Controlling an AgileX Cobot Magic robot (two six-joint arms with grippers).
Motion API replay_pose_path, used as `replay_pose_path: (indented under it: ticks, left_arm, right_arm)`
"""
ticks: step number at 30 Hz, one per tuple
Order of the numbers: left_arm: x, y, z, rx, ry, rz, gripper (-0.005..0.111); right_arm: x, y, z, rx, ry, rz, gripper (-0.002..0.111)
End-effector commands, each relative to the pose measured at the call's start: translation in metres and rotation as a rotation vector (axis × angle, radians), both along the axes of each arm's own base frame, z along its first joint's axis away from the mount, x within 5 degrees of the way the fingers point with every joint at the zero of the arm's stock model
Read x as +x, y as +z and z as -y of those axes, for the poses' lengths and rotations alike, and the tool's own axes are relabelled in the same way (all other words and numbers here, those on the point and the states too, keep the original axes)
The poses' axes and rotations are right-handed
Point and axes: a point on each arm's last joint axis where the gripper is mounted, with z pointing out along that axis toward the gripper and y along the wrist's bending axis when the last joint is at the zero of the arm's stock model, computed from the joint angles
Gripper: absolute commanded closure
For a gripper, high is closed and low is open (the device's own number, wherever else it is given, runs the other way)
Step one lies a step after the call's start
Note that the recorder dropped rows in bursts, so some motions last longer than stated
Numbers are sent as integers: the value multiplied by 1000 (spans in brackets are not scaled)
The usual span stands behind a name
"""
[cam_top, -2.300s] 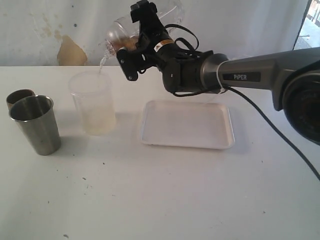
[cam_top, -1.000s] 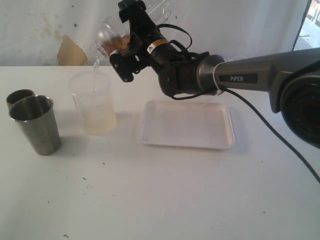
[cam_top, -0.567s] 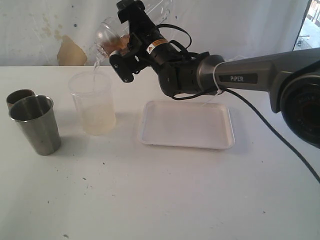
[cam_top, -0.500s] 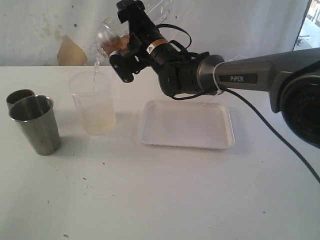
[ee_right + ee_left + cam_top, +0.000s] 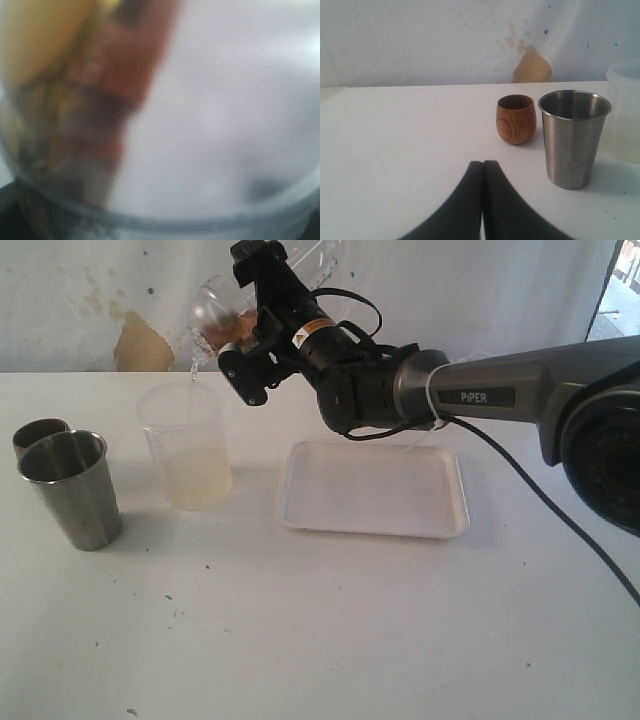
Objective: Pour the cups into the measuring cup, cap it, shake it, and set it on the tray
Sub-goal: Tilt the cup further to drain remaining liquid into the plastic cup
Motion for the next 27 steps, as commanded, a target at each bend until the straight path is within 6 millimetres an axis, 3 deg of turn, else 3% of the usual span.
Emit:
replay_pose_path:
  ticks: [1,27]
  left_arm:
    - [0,-1,0,3,0,4,107]
    - [0,-1,0,3,0,4,107]
  right_arm:
    - [0,16,3,12,-14,84,108]
    - [-2,16,0,-46,17,117,108]
